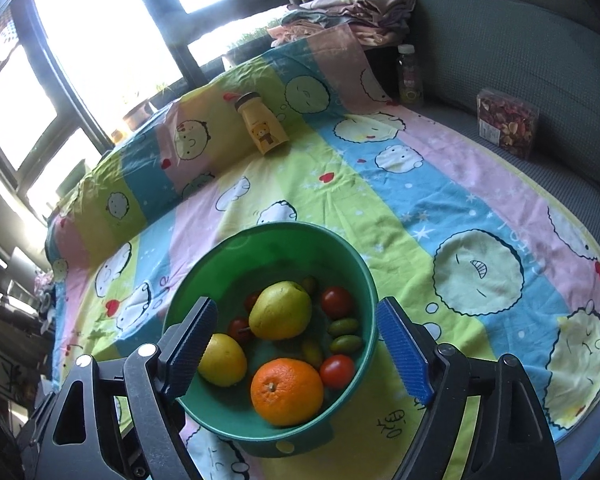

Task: Organize fruits
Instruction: 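Withdraw both open grippers up from the basin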

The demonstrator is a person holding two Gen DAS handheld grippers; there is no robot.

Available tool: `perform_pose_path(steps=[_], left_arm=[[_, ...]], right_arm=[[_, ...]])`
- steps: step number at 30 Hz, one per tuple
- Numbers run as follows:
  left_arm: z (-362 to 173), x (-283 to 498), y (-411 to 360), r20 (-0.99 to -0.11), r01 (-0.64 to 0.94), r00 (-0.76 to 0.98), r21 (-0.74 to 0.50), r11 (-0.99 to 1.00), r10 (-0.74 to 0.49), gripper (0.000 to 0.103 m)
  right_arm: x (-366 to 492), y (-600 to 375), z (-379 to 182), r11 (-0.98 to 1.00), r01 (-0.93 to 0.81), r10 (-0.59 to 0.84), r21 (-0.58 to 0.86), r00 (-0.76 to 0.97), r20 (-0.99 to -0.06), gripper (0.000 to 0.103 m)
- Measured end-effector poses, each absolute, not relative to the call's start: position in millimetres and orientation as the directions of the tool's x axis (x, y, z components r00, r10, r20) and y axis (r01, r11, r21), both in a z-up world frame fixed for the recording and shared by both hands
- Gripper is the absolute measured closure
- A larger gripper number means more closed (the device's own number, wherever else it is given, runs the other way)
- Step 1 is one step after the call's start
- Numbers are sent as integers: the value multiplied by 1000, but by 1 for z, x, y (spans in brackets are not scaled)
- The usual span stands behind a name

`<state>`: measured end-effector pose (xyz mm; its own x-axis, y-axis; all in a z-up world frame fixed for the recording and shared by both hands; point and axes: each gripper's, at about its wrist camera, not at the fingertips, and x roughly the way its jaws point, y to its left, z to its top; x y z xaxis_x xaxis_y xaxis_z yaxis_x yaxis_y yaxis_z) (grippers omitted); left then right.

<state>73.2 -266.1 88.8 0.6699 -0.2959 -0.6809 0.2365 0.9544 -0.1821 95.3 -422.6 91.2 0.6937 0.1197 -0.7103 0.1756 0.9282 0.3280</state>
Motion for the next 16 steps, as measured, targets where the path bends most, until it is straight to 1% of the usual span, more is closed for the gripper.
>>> perform_pose_path(steps=[4,9,16], left_arm=[[90,69,-261,-673,221,686,-171,960,-278,1],[89,67,-257,-678,207,686,-169,964,-266,1],[87,67,-251,-680,197,683,-181,964,-267,1]], right_arm=[[92,-421,94,934,164,113,316,706,-700,20],[94,-416,92,938,160,112,306,697,-709,20],[93,-412,94,943,165,95,290,701,-707,20]])
